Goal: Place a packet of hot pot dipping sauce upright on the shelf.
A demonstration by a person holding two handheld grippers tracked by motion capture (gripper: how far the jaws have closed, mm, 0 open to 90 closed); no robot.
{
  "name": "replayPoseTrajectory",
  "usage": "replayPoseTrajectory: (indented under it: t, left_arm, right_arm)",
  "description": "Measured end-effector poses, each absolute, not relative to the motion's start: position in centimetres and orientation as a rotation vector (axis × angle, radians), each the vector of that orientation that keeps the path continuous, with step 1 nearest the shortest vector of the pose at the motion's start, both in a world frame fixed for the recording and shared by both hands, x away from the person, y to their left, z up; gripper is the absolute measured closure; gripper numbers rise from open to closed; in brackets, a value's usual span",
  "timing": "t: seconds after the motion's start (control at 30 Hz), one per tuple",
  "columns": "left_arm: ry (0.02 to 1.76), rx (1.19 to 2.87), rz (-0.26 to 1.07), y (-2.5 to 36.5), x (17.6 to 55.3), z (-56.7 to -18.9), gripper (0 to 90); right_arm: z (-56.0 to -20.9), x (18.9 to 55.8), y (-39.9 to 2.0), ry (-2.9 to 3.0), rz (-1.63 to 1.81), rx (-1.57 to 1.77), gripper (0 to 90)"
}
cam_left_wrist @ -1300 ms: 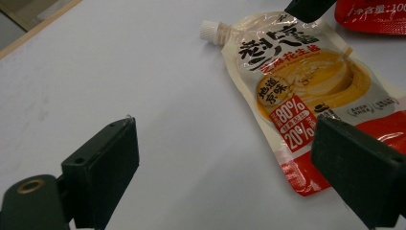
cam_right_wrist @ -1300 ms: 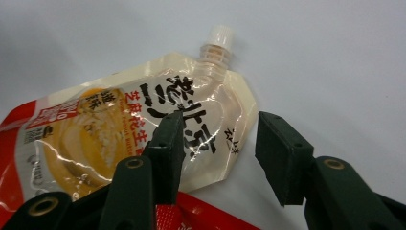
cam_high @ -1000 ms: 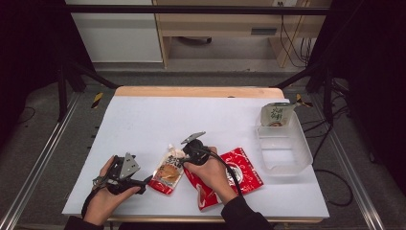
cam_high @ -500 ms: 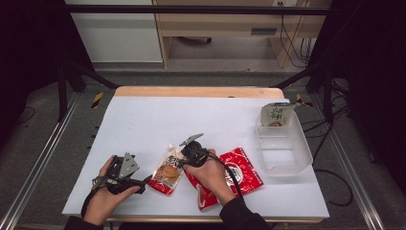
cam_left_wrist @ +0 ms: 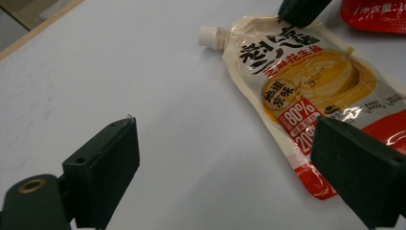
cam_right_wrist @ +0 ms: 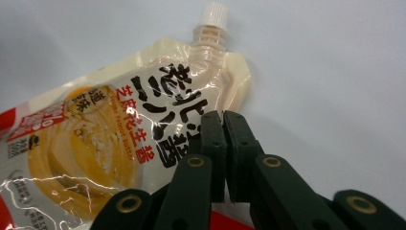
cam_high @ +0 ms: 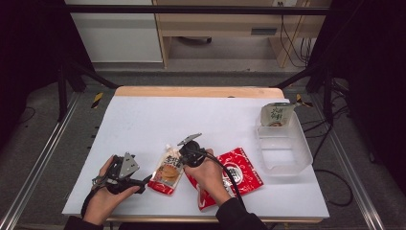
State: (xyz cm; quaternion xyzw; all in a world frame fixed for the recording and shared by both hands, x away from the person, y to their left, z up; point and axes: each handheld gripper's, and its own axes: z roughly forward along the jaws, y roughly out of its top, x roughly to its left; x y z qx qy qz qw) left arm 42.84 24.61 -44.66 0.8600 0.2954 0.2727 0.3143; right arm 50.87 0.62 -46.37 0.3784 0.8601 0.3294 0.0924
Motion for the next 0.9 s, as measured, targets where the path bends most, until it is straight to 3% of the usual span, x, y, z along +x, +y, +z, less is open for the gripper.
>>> replayPoseTrajectory:
  t: [0.4,0.9]
  left_arm:
    - [0.784,2.256,0.721,24.7,42.8,-44.6,9.5]
    - [0.790,2.162,0.679,25.2,43.5,-42.7,12.5]
  right_arm:
    - [-45.2,51.0,0.8,2.543,1.044,1.080,90.0]
    - [-40.8,50.3,0.2,2.479,1.135,0.929,90.0]
